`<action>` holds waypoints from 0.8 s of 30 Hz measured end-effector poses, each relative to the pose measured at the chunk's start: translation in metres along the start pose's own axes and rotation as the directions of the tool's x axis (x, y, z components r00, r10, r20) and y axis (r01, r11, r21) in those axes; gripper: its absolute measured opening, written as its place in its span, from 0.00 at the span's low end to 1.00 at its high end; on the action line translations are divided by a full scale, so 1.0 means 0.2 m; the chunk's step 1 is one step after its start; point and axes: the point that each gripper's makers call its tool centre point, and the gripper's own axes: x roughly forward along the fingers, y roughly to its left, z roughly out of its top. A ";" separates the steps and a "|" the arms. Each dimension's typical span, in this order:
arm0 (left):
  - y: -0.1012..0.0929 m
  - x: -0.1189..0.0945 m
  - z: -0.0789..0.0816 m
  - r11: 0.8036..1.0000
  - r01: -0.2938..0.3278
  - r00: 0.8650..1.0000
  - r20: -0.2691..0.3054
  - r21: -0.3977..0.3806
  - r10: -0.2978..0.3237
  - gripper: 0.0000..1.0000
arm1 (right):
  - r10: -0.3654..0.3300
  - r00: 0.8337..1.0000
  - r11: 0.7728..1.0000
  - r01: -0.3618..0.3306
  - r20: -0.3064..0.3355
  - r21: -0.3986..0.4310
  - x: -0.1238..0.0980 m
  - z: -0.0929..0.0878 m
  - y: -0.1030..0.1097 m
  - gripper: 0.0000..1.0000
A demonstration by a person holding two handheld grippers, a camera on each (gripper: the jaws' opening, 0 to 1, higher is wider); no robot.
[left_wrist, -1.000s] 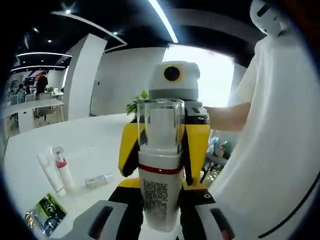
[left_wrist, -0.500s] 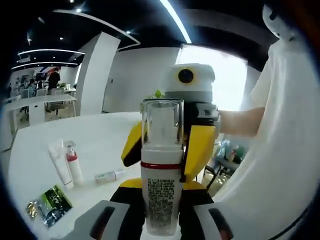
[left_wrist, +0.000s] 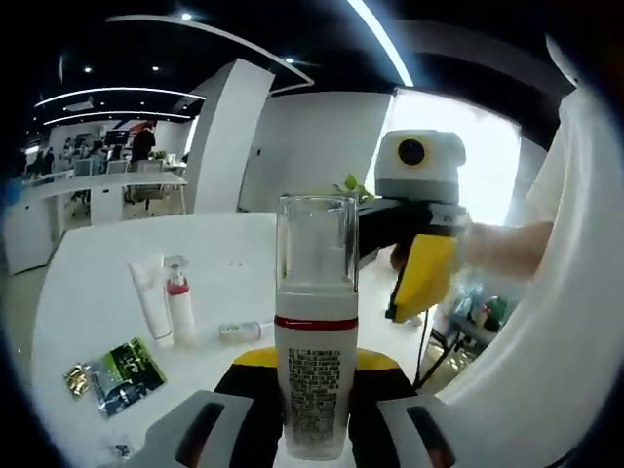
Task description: Arrange the skincare products in the storage area until every visible bottle or jar stands upright without overlapping.
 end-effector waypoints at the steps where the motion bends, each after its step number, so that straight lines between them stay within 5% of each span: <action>1: 0.01 0.00 -0.01 1.000 -0.012 1.000 -0.011 0.009 0.012 0.24 | -0.006 1.000 1.000 0.006 0.002 -0.001 0.00 0.00 -0.01 0.33; 13: 0.09 0.00 -0.06 0.998 -0.063 0.997 -0.040 0.019 0.064 0.24 | -0.023 0.995 0.998 0.016 -0.102 -0.064 0.01 0.02 -0.06 0.35; 18: 0.12 -0.02 -0.09 0.996 -0.086 0.996 -0.038 0.005 0.086 0.24 | -0.009 0.966 0.985 -0.036 -0.260 -0.170 0.03 -0.02 -0.06 0.36; 20: 0.12 -0.02 -0.10 0.996 -0.091 0.995 -0.041 0.015 0.092 0.24 | 0.025 0.964 0.981 -0.074 -0.264 -0.179 0.05 0.00 -0.03 0.38; 24: 0.10 -0.03 -0.12 0.996 -0.075 0.996 -0.051 0.039 0.077 0.24 | 0.038 0.932 0.956 -0.139 -0.360 -0.260 0.06 0.00 -0.02 0.37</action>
